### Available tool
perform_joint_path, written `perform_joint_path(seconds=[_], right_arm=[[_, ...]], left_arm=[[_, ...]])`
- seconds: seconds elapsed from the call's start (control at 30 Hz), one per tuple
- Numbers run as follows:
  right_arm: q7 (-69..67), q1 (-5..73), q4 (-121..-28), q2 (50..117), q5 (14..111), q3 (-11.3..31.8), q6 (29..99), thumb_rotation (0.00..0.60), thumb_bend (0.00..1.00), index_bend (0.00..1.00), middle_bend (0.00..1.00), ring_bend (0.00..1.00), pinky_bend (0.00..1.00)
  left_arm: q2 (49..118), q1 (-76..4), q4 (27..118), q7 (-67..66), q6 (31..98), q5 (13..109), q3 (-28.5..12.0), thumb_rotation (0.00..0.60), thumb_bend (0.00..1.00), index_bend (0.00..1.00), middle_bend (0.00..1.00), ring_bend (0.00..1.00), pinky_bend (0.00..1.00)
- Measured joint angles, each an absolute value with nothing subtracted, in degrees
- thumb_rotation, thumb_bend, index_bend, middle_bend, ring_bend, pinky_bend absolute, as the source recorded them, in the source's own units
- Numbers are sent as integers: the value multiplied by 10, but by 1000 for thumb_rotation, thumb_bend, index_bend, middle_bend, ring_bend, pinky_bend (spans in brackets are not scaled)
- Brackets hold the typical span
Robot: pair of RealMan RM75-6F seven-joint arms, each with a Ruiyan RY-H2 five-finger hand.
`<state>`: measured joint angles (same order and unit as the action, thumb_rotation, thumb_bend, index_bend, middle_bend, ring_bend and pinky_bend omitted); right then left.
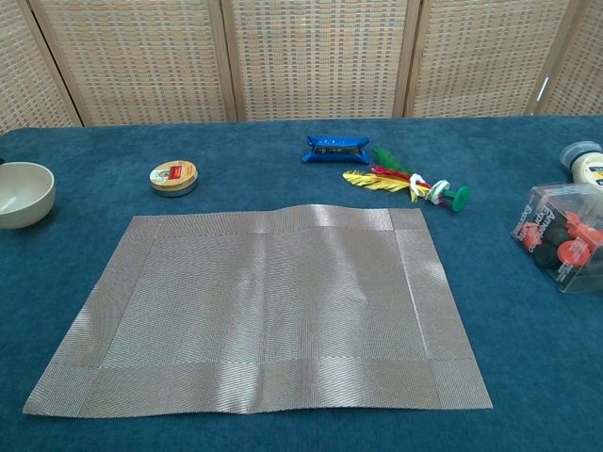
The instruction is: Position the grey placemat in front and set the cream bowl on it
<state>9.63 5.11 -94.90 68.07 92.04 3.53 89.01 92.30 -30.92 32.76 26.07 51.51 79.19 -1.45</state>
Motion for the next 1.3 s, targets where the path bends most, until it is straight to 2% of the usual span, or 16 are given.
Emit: perform_joint_path(seconds=[0.13, 0.27, 0.43, 0.6, 0.77, 0.9, 1.0, 1.3], right_arm=[[94, 51, -950, 680, 920, 36, 891, 600, 0, 0, 0, 0, 0], [90, 50, -952, 677, 920, 37, 892, 600, 0, 0, 0, 0, 0], [83, 49, -953, 672, 920, 38, 896, 600, 0, 0, 0, 0, 0], [78, 48, -953, 669, 919, 40, 898, 600, 0, 0, 0, 0, 0], [76, 47, -952, 667, 915, 42, 901, 600, 0, 0, 0, 0, 0], [73, 47, -951, 666, 911, 44, 900, 600, 0, 0, 0, 0, 0], [72, 47, -950, 665, 909, 45, 899, 600, 0, 0, 0, 0, 0], [71, 49, -948, 666, 904, 46, 894, 600, 0, 0, 0, 0, 0]], left_arm=[[911, -306, 350, 267, 555, 802, -18, 600, 465, 682, 0, 0, 0], [887, -303, 398, 271, 622, 823, -20, 600, 465, 683, 0, 0, 0], [839, -306, 515, 260, 701, 874, -16, 600, 465, 685, 0, 0, 0], [792, -324, 671, 212, 729, 929, -8, 600, 465, 683, 0, 0, 0], [767, -357, 810, 128, 703, 958, -6, 600, 465, 690, 0, 0, 0], [771, -388, 872, 47, 640, 957, -9, 600, 462, 696, 0, 0, 0], [787, -404, 896, 14, 595, 934, -14, 600, 462, 696, 0, 0, 0], [851, -429, 896, -88, 523, 849, -30, 600, 462, 685, 0, 0, 0]])
